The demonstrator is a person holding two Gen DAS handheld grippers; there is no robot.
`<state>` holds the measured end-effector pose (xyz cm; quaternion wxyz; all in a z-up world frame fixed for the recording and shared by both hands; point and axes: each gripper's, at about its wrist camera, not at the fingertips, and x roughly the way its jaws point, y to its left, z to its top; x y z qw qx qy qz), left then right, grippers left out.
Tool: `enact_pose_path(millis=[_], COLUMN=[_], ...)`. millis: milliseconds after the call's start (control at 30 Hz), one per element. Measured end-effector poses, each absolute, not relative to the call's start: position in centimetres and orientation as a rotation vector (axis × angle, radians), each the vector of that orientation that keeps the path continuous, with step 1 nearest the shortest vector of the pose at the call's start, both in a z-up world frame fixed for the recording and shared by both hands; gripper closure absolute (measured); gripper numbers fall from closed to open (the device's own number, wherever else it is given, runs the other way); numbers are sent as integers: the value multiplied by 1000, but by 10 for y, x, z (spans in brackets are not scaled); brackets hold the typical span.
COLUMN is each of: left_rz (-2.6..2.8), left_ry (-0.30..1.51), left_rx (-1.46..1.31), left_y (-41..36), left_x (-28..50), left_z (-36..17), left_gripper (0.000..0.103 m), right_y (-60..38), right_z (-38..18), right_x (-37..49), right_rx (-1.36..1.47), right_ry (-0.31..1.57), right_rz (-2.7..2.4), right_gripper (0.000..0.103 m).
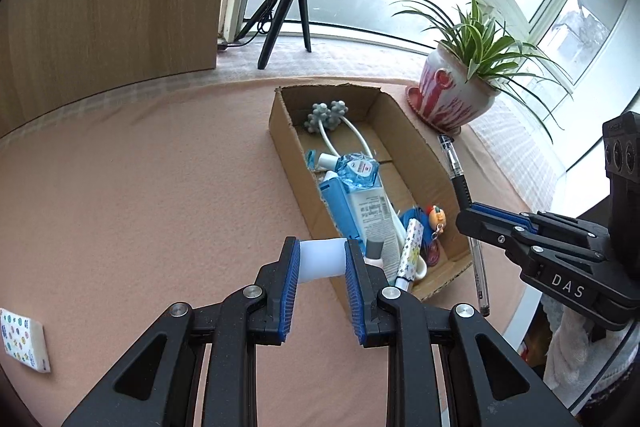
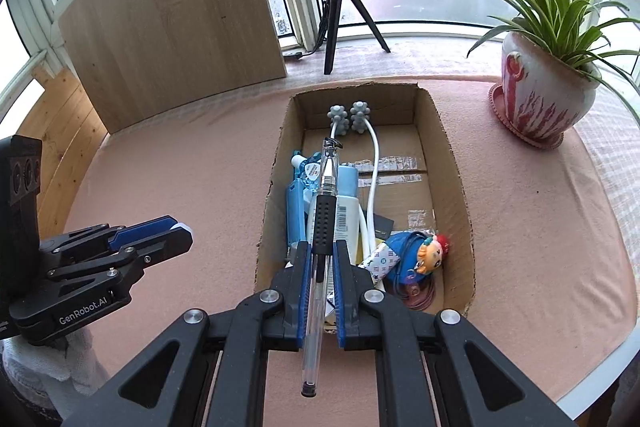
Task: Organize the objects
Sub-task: 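Open the left tool over the box while the right tool releases the pen inside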
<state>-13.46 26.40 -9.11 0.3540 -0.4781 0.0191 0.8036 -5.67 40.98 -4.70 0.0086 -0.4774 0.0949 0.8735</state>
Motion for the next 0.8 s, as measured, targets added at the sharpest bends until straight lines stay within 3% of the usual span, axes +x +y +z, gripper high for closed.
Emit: enact_pose_path(millis=[367, 800], left_rz=[2044, 2037], left_ry=[92, 99], left_rx=[-1198, -1231], left_y=[340, 365], left_x=[-148, -156], left_z=[-87, -104], left_gripper=[79, 78], right_y=[445, 462], right_z=[-50, -59], right_x=[-78, -94], right_rx=[-1481, -1498], right_ry=[286, 273], right_rz=[2724, 2733], right_gripper=[93, 93])
